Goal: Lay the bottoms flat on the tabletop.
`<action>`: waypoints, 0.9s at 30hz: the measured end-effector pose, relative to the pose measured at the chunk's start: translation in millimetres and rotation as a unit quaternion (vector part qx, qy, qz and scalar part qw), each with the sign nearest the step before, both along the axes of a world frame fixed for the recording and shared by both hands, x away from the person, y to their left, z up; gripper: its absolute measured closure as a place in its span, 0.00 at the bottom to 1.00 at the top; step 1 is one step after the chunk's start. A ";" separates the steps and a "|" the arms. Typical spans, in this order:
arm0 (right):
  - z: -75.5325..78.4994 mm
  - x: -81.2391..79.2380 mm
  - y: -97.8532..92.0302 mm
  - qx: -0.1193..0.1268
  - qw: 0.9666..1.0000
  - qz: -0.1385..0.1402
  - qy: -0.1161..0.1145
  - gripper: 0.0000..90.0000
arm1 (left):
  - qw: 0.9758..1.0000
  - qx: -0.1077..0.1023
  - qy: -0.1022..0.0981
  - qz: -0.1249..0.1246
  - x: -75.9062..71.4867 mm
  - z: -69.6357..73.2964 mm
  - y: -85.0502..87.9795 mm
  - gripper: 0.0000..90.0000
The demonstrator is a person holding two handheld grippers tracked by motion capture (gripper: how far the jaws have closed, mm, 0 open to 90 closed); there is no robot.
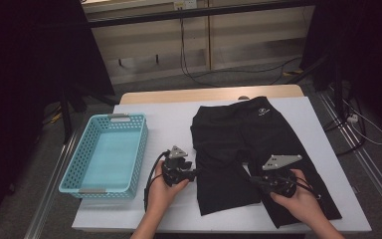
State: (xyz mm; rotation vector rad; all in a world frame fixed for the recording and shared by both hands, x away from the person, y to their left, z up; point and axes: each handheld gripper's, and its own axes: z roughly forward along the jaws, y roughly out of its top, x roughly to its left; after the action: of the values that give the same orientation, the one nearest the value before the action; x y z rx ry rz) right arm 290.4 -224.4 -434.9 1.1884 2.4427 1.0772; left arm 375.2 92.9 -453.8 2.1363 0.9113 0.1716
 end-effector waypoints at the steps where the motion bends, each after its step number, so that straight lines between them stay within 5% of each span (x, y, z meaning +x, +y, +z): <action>1: 0.3 -0.3 -1.3 0.000 1.000 -0.002 -0.002 0.98 | 1.000 -0.003 0.002 0.000 0.2 -0.4 -1.0 0.59; 6: -0.6 -2.9 -5.3 0.000 1.000 -0.007 -0.003 0.98 | 1.000 -0.001 -0.004 0.001 1.5 -2.1 -7.7 0.64; 12: -1.3 -3.5 0.2 0.001 1.000 -0.004 -0.004 0.98 | 1.000 0.015 -0.013 0.003 4.7 -1.7 -11.6 0.84; 15: -1.8 -1.5 3.6 0.004 1.000 0.003 -0.009 0.98 | 1.000 -0.003 0.006 -0.009 6.8 -2.8 -14.1 0.99; 22: -4.3 1.6 8.4 0.005 1.000 0.010 -0.007 0.98 | 1.000 0.016 -0.009 -0.004 15.8 0.3 -17.2 1.00; 27: -4.3 4.8 14.4 0.037 0.999 0.013 0.002 0.98 | 0.999 0.006 -0.028 0.019 29.3 11.3 -5.2 1.00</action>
State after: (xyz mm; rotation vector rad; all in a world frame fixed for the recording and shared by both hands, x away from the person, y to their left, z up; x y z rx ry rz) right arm 295.2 -210.0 -439.2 1.1846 2.4482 1.1818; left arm 404.5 87.7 -442.5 2.1156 0.9214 0.2569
